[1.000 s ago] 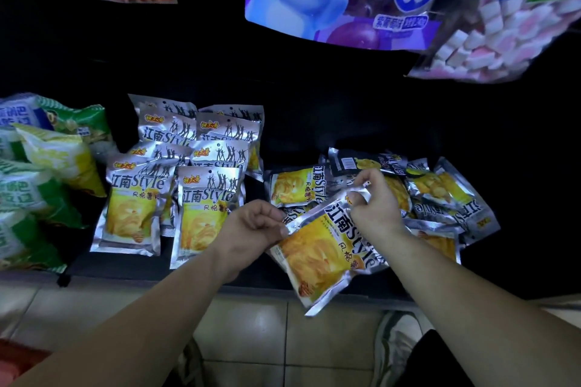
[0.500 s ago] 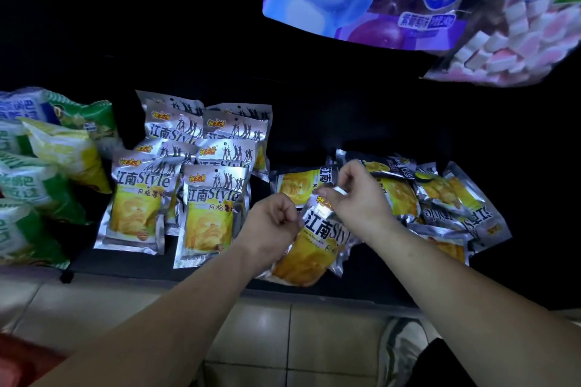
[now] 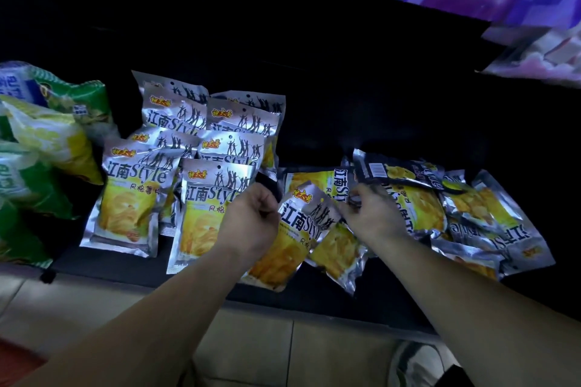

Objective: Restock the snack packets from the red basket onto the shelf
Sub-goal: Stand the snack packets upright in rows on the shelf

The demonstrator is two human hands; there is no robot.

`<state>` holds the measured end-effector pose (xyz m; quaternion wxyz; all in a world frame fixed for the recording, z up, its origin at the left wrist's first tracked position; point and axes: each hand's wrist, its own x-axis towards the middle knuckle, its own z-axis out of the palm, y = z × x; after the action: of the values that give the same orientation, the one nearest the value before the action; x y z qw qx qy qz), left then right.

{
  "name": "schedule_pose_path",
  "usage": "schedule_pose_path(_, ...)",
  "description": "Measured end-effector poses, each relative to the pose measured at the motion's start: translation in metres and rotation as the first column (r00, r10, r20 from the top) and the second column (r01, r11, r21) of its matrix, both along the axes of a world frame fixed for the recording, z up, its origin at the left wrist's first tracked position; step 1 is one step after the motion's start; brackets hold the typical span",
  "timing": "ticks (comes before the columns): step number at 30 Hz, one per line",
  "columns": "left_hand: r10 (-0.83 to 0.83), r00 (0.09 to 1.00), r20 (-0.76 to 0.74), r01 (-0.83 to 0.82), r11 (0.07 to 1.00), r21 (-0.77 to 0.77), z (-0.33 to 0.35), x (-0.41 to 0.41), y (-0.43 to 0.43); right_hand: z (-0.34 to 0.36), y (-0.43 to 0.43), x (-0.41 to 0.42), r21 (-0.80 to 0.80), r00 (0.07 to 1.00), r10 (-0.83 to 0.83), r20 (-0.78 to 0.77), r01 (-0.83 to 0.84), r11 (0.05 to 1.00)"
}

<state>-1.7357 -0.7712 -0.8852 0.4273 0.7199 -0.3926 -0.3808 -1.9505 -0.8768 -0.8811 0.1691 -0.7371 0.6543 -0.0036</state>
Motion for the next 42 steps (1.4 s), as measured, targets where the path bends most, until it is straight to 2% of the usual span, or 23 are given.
schedule_pose_path(3,0.017,1.000,0.004,-0.017,1.000,0.006,0.000,0.000,-0.004,-0.007,-0.004,-0.002,-0.040,0.987,0.006,-0.162,-0.013,0.999)
schedule_pose_path(8,0.062,0.998,-0.008,-0.062,0.998,0.012,0.005,-0.001,-0.002,-0.006,-0.003,0.006,-0.042,0.990,-0.096,-0.103,0.092,0.995)
schedule_pose_path(9,0.063,0.998,-0.008,-0.063,0.998,0.007,0.005,-0.001,-0.001,-0.008,-0.001,0.007,-0.024,0.991,-0.112,-0.070,0.110,0.994)
schedule_pose_path(11,0.060,0.998,-0.013,-0.061,0.998,-0.002,0.007,0.001,0.002,-0.012,0.002,0.007,0.018,0.978,-0.185,0.098,0.184,0.983)
schedule_pose_path(13,0.065,0.997,-0.033,-0.065,0.998,-0.003,0.008,0.003,0.004,-0.011,0.005,0.008,0.091,0.910,-0.283,0.304,0.268,0.959)
schedule_pose_path(16,0.104,0.991,-0.086,-0.103,0.995,0.012,0.009,0.009,0.004,0.000,0.008,0.014,0.160,0.799,-0.369,0.475,0.334,0.929)
schedule_pose_path(18,0.121,0.985,-0.121,-0.122,0.993,0.001,0.012,0.011,0.003,0.014,0.010,0.021,0.164,0.752,-0.342,0.564,0.304,0.939)
schedule_pose_path(20,0.121,0.979,-0.165,-0.128,0.991,-0.033,0.021,0.011,0.001,0.032,0.014,0.025,0.149,0.745,-0.277,0.607,0.236,0.960)
schedule_pose_path(23,0.108,0.934,-0.341,-0.131,0.990,-0.045,0.043,0.008,-0.001,0.065,0.014,0.023,0.078,0.758,-0.151,0.634,0.131,0.988)
schedule_pose_path(29,-0.080,0.948,-0.307,0.044,0.991,-0.123,0.074,0.005,0.016,0.124,0.018,0.004,0.015,0.777,-0.031,0.628,0.028,1.000)
schedule_pose_path(35,-0.066,0.950,-0.306,0.020,0.988,-0.150,0.088,-0.014,0.023,0.149,0.050,-0.003,0.150,0.737,-0.098,0.669,-0.004,0.989)
schedule_pose_path(38,-0.041,0.925,-0.379,-0.001,0.994,-0.111,0.080,-0.023,0.024,0.153,0.060,0.000,0.173,0.691,-0.151,0.707,0.037,0.984)
schedule_pose_path(42,0.021,0.860,-0.510,-0.067,0.995,-0.072,0.071,-0.023,0.020,0.161,0.065,0.014,0.232,0.612,-0.180,0.770,-0.005,0.973)
